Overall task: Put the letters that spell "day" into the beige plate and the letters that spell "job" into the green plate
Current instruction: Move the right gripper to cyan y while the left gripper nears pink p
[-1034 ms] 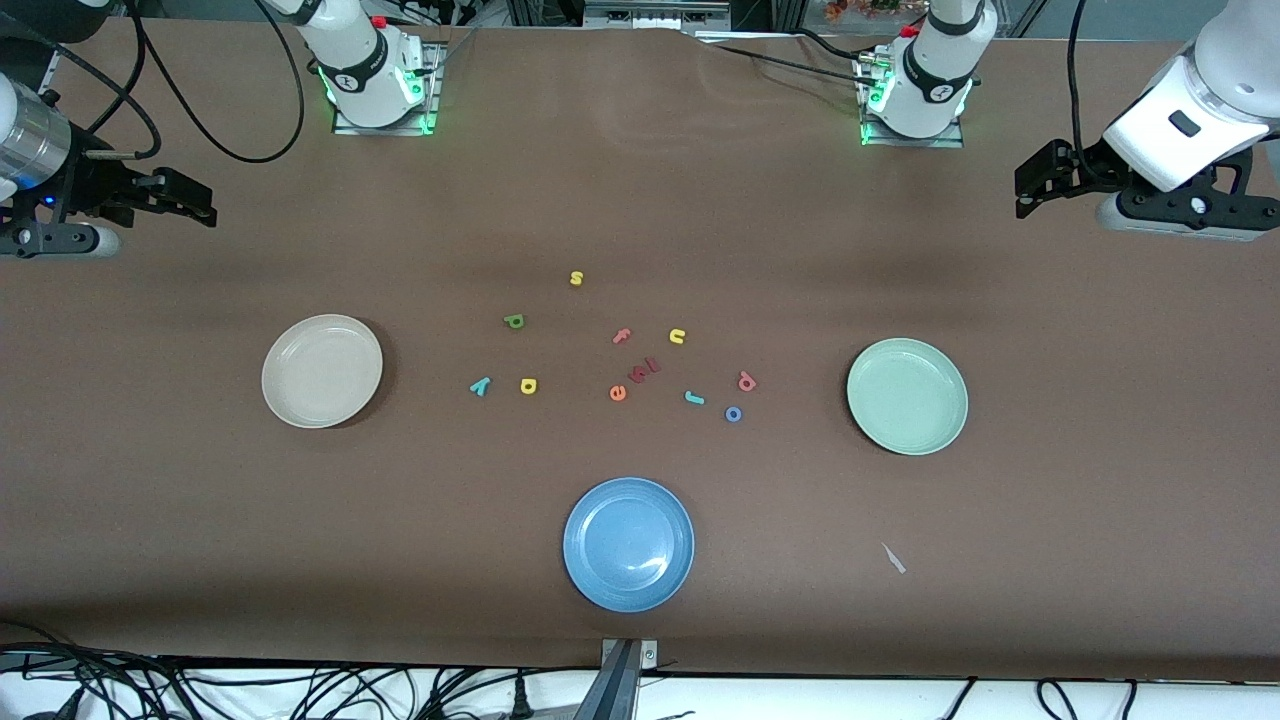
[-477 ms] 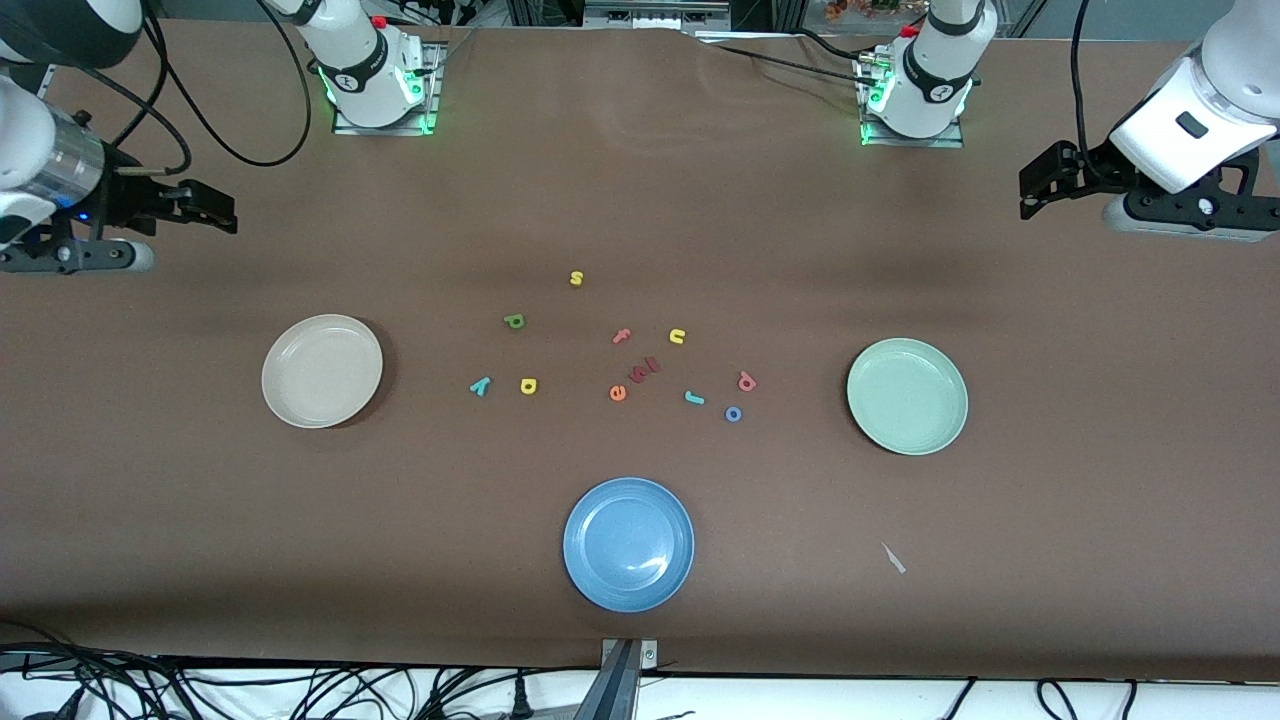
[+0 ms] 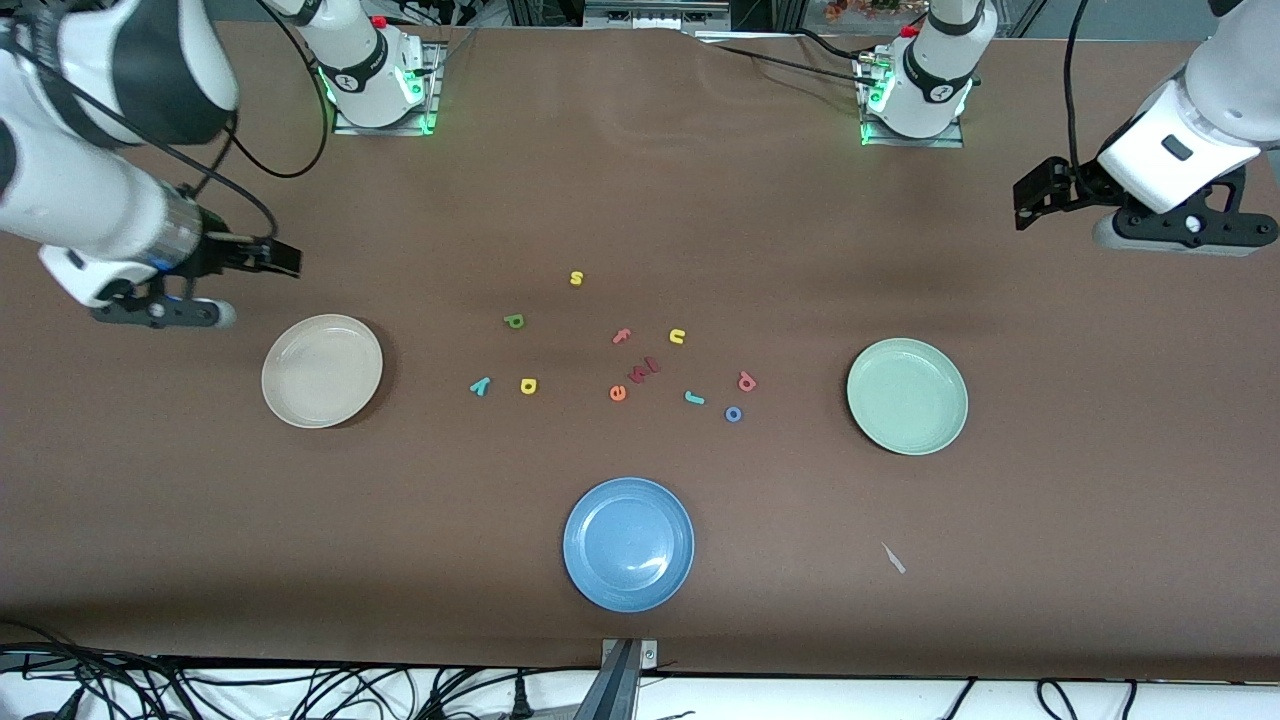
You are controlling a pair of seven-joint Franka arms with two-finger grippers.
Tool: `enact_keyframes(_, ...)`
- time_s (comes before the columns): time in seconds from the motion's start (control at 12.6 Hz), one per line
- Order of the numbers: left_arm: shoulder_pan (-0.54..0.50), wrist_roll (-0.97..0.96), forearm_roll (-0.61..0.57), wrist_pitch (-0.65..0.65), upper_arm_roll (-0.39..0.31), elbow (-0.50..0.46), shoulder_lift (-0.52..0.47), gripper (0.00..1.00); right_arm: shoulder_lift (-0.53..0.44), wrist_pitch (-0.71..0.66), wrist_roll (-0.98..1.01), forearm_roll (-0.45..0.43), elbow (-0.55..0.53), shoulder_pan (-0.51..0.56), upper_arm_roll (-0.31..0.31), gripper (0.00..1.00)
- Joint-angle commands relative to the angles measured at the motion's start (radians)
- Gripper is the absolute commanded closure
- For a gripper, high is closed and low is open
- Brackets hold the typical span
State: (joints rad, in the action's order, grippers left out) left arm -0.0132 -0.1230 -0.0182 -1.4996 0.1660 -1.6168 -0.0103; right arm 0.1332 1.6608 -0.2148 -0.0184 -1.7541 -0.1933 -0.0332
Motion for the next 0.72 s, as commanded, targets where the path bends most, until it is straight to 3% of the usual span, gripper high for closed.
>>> enact_keyframes(0.0,0.01,-0.128,-0.032,0.001,0.047,0.018,0.059,0.0,0.064,0.069,-0.104,0.033,-0.001,-0.043,0.002,0.0)
enact_keyframes(0.32,0.05,-0.176,-0.012,-0.004,0.121,0.023,0.206,0.0,0.155,0.207,-0.217,0.127,-0.022,-0.075,0.002,0.0)
enact_keyframes(0.64,0.189,-0.194,-0.023,-0.092,0.116,0.152,0.442,0.0,0.261,0.406,-0.429,0.144,-0.053,-0.142,0.004,0.0)
